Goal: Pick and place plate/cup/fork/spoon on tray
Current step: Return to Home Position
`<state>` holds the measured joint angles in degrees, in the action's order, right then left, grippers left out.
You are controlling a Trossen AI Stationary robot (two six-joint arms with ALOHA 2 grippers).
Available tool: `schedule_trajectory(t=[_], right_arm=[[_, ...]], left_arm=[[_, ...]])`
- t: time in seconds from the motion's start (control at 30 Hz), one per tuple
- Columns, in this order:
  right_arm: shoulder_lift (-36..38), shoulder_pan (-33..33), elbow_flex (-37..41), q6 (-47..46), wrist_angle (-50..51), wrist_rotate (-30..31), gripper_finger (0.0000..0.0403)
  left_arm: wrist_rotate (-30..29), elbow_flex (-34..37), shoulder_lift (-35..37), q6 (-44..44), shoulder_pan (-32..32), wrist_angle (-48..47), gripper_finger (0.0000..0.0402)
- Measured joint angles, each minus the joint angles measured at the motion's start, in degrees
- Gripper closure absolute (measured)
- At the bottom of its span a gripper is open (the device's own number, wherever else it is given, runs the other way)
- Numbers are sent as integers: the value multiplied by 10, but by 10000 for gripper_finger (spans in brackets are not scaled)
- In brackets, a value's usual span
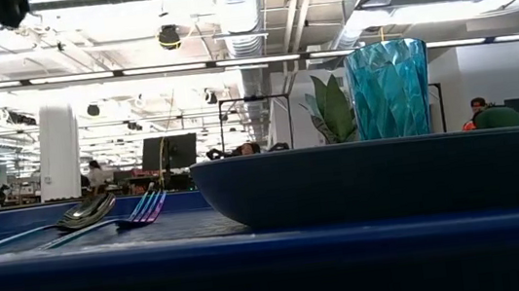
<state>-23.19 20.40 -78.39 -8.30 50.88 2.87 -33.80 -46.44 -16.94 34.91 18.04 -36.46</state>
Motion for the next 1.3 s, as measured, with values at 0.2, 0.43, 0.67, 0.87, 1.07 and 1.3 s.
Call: schedule_trajectory(t=[0.2, 0.43, 0.67, 0.87, 1.07, 1.3], right_arm=[[23, -15, 146, -7, -107, -40, 149], [82, -43, 208, -9, -176, -30, 149], [207, -47, 264, -37, -222, -25, 149], [218, -49, 318, -53, -236, -2, 148], [228, -56, 431, -71, -317, -1, 148], [230, -67, 542, -114, -425, -14, 148]], left_arm=[[24, 109, 73, 44, 0, 82, 223], [33, 128, 170, -21, 0, 120, 223], [0, 131, 167, -73, 0, 113, 223], [-30, 150, 167, -56, 0, 104, 223], [-56, 195, 168, -16, 0, 107, 223], [-67, 261, 168, 27, 0, 148, 223]])
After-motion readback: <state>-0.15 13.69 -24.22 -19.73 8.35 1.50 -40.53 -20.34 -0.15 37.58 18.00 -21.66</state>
